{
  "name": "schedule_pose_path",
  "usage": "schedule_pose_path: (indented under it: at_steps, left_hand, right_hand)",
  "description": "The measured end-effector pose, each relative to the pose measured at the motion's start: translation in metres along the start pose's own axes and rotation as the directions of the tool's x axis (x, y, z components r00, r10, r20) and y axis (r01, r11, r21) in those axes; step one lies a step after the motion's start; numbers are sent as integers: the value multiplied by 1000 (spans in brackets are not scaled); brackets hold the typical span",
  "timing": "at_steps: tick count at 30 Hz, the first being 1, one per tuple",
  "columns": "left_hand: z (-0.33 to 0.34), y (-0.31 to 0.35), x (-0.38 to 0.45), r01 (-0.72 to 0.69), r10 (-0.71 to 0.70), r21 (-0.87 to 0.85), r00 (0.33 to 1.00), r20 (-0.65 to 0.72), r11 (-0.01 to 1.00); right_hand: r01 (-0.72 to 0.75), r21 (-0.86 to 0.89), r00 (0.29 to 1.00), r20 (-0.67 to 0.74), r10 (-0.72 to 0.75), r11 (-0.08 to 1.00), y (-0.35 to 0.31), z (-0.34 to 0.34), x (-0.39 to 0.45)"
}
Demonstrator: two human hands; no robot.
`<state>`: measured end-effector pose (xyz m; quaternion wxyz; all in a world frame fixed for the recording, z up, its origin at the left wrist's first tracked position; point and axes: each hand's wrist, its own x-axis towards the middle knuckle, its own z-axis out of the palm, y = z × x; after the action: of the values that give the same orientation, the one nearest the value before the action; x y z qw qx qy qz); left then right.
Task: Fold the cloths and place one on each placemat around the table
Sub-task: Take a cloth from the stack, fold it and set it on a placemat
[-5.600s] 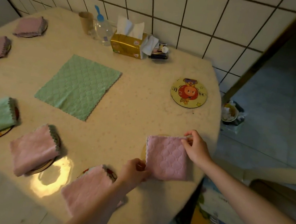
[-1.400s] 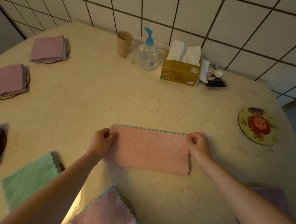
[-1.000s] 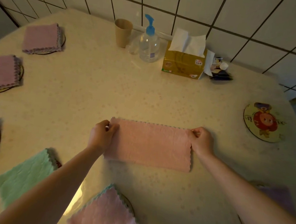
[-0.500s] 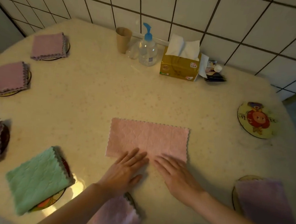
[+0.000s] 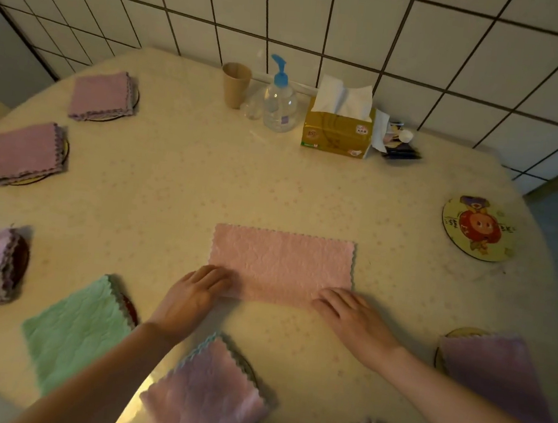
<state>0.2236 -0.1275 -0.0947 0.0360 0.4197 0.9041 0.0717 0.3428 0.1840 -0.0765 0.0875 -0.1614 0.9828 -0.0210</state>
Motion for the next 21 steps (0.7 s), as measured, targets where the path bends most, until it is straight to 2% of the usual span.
schedule_pose_path:
  at_steps: [5, 9, 12, 15, 17, 19, 21]
  left_hand:
    - [-4, -14, 6, -77, 85, 108, 993, -76, 991]
    - [-20, -26, 10, -73, 86, 97, 987, -135, 993]
    - [-32, -37, 5, 71, -56, 68, 978, -199, 995]
    - [-34, -29, -3, 243, -233, 76, 965, -121, 967]
    - [-28, -7, -7, 181, -185, -76, 982, -41, 981]
    - [-23, 23, -11, 102, -92, -293, 995, 48, 951]
    - [-23, 55, -14, 100, -47, -394, 989, 143, 914]
  right_hand:
    - [-13, 4, 1000, 25, 13, 1000, -1, -3, 12]
    - [-15, 30, 1000, 12, 14, 999, -3, -7, 11]
    - [75, 127, 997, -44, -70, 989, -21, -13, 4]
    - [151, 229, 986, -110, -129, 962, -53, -18, -2]
    - [138, 299, 986, -127, -104, 944, -67, -18, -1]
    - [126, 355, 987, -142, -79, 926, -74, -15, 3]
    - [131, 364, 985, -153, -80, 922, -75, -20, 6]
